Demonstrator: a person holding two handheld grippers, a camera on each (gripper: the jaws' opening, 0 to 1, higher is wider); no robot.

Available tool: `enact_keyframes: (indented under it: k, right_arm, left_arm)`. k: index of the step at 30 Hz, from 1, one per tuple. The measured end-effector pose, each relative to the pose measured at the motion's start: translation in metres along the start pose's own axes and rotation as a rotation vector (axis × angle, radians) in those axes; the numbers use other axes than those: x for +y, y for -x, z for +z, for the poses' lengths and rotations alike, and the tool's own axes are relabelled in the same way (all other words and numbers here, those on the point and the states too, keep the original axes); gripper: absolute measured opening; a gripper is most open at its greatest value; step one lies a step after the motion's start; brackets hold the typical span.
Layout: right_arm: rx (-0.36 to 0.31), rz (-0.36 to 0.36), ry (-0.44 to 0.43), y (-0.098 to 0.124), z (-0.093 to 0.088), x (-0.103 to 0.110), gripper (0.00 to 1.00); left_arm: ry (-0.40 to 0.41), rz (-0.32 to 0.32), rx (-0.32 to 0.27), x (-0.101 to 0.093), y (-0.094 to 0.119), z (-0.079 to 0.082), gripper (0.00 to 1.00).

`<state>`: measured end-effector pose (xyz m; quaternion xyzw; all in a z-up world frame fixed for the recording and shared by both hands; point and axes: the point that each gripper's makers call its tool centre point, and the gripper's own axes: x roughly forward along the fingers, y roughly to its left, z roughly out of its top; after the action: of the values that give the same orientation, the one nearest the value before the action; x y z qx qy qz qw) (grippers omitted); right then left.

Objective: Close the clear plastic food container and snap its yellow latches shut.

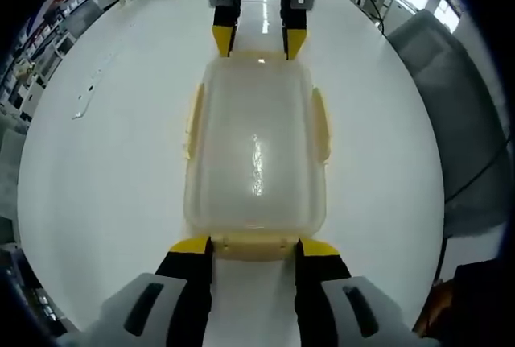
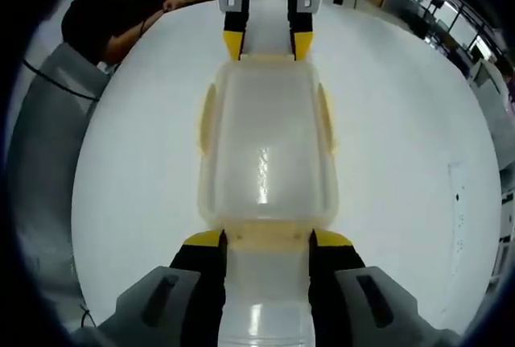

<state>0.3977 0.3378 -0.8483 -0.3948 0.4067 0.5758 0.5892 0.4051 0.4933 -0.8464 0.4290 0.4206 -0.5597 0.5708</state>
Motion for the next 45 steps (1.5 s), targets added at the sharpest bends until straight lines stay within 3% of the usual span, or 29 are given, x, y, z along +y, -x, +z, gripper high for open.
enact_keyframes:
  k: [6,20,23,29,38,45]
  right_arm:
    - [0.005,0.002,0.005,0.0,0.0,0.0,0.37]
    - [-0.019,0.005,0.03,0.002,0.001,0.0,0.37]
    - [-0.042,0.018,0.029,0.003,0.006,0.002,0.37]
    - [-0.055,0.016,0.05,0.012,0.008,0.004,0.37]
    - [-0.075,0.001,0.093,0.04,0.009,0.012,0.37]
    - [-0.088,-0.025,0.103,0.07,-0.009,0.014,0.37]
  left_arm:
    - [0.004,0.006,0.04,0.001,0.0,-0.001,0.34]
    - [0.01,-0.017,-0.003,0.002,0.003,-0.003,0.34]
    - [0.013,-0.021,0.028,-0.002,0.004,-0.006,0.34]
    - [0.041,-0.014,0.014,-0.006,0.021,-0.002,0.34]
    - [0.059,0.004,0.021,-0.02,0.044,0.016,0.34]
    - [0.061,0.022,0.002,-0.024,0.059,0.05,0.34]
